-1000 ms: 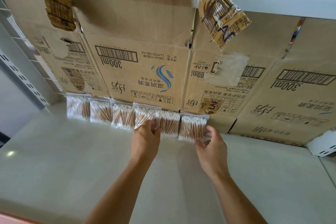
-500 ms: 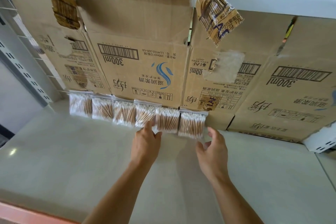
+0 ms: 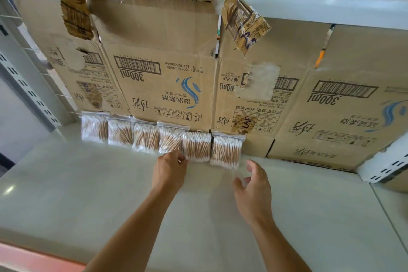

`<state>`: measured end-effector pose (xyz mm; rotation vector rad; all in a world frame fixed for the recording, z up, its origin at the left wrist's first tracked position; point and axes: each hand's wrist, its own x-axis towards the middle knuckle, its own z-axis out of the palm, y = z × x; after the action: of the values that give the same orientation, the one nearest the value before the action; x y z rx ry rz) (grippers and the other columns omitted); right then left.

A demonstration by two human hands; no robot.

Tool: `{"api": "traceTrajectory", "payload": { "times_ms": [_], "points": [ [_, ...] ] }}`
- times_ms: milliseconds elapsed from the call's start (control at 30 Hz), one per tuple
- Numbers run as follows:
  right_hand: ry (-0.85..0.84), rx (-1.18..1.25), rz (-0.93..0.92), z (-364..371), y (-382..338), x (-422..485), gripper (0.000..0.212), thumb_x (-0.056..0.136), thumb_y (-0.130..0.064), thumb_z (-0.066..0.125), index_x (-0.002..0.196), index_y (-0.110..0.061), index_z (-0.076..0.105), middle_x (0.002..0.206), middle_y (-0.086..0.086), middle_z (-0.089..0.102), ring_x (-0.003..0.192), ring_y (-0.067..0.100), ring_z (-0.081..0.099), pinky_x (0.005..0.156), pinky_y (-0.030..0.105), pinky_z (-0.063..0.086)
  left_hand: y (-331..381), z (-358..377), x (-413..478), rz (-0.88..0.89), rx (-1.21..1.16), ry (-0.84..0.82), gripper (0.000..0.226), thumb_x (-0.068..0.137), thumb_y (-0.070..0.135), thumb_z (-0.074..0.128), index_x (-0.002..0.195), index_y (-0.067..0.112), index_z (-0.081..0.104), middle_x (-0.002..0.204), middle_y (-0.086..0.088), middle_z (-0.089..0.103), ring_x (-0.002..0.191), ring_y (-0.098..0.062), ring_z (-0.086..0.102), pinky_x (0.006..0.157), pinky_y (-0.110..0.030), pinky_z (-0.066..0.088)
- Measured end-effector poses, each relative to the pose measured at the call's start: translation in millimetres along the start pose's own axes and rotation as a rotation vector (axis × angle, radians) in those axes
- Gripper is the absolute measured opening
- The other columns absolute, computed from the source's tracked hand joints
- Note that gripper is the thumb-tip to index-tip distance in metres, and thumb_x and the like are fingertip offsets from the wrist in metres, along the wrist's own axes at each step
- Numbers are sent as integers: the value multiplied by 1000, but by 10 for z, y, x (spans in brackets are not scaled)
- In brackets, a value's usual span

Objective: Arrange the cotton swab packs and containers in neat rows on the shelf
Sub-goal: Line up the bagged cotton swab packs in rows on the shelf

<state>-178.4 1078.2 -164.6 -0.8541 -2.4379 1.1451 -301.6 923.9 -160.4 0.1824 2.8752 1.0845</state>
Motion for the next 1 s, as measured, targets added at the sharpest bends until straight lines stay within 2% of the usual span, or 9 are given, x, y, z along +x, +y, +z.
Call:
{"api": "traceTrajectory", "payload": {
  "times_ms": [100, 233, 333, 400, 500, 600, 733, 833, 1000],
  "points": [
    [-3, 7, 6, -27, 10, 9, 54, 89, -16, 63, 139, -14, 42, 132, 3, 50, 93, 11, 52, 80, 21, 39, -39, -66, -39, 47, -25, 24, 11, 87, 21, 64, 76, 21, 63, 76, 0, 65, 68, -15, 58, 56, -23, 41],
    [-17, 40, -7, -20, -33, 21, 55, 89, -15, 63, 140, -16, 42, 132, 1, 49, 93, 10, 53, 81, 22, 41, -71, -210, -73, -8, -144, 85, 9, 87, 22, 64, 80, 19, 66, 76, 9, 64, 68, -7, 58, 54, -13, 39],
    [-26, 66, -28, 11, -100, 27, 56, 88, -15, 64, 139, -17, 42, 134, 0, 49, 102, 14, 55, 90, 31, 49, -91, -259, -86, -124, -315, 50, 9, 87, 20, 63, 79, 19, 65, 73, 4, 69, 71, -14, 66, 59, -28, 55],
    [-36, 65, -35, 40, -132, 12, 57, 88, -14, 64, 140, -18, 41, 135, 0, 49, 109, 16, 55, 95, 36, 50, -113, -250, -103, -176, -345, 29, 6, 86, 19, 62, 80, 20, 64, 71, 1, 70, 71, -16, 68, 62, -34, 58],
    [-43, 52, -40, 58, -141, -24, 57, 88, -13, 63, 140, -18, 41, 136, 0, 49, 112, 16, 54, 97, 36, 49, -135, -194, -116, -194, -316, 26, 4, 83, 23, 66, 79, 22, 66, 74, 1, 69, 71, -18, 66, 52, -25, 50],
    [-42, 45, -31, 34, -122, -40, 55, 88, -14, 63, 140, -17, 42, 135, 0, 50, 106, 14, 56, 93, 31, 49, -98, -126, -122, -159, -200, 21, 7, 84, 25, 67, 79, 19, 68, 74, 3, 64, 66, -7, 56, 50, -17, 42],
    [-31, 27, -17, -30, -57, -40, 51, 89, -14, 62, 137, -15, 45, 132, 1, 52, 103, 14, 56, 86, 23, 44, -13, -14, -124, -74, -45, 41, 14, 87, 28, 63, 76, 19, 64, 76, 3, 62, 67, -14, 58, 59, -27, 50],
    [-28, 2, -3, -78, 6, -34, 50, 90, -15, 62, 137, -15, 45, 133, 2, 52, 99, 11, 55, 81, 19, 40, 35, 66, -127, -34, 69, 65, 16, 92, 31, 54, 81, 20, 58, 83, 2, 61, 70, -19, 56, 58, -27, 44],
    [-37, -32, 6, -172, 57, -15, 48, 91, -15, 60, 137, -15, 46, 133, 0, 53, 100, 7, 51, 83, 16, 37, 70, 95, -96, -19, 119, 77, 14, 94, 31, 49, 88, 19, 54, 90, -2, 62, 73, -21, 52, 60, -28, 41]
  ]
}}
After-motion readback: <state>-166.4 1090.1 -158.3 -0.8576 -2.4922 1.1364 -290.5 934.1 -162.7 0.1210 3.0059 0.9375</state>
